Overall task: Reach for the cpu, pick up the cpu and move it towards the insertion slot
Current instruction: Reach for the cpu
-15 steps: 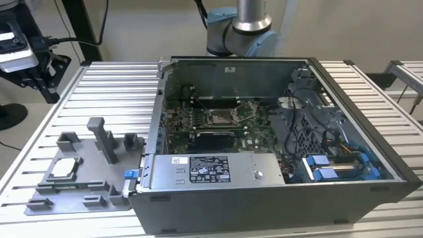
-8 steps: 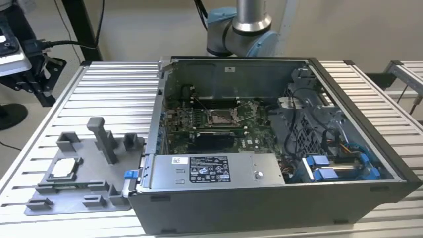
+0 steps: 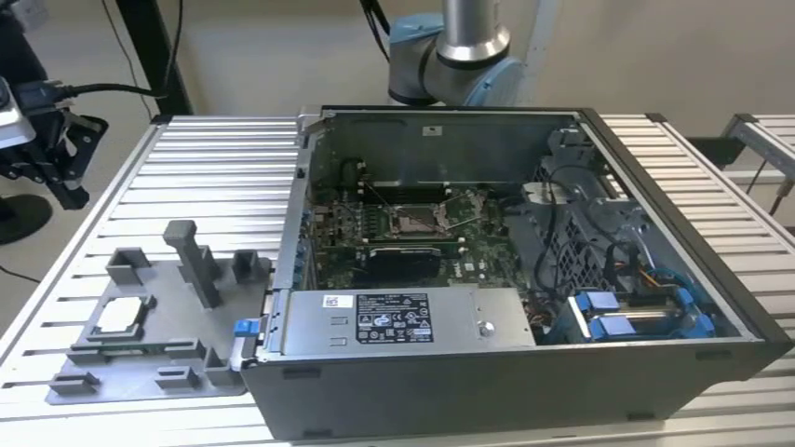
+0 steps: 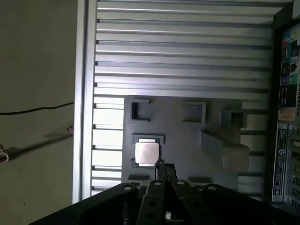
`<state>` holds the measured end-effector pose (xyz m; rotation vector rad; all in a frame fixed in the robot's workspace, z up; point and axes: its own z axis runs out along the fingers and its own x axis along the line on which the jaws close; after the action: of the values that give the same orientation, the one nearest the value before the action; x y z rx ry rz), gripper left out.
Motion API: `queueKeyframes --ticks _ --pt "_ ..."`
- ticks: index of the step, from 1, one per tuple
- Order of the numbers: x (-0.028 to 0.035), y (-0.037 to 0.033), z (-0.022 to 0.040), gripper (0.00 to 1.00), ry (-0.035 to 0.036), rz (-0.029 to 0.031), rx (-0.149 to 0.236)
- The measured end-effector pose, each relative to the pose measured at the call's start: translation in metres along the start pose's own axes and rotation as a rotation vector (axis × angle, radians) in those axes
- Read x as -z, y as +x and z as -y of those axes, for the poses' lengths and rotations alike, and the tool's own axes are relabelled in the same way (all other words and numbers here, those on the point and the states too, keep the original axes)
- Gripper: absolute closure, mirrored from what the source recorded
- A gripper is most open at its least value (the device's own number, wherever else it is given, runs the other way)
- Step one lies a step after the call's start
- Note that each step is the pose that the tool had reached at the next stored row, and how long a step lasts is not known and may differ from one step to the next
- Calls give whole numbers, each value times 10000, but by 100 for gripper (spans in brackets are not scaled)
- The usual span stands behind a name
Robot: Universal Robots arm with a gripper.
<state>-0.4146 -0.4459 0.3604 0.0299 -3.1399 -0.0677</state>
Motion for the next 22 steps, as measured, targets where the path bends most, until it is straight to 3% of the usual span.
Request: queueKeyframes --ticks 9,22 --pt "4 78 125 100 -5 1 -6" --pt "4 97 132 100 -36 1 -9"
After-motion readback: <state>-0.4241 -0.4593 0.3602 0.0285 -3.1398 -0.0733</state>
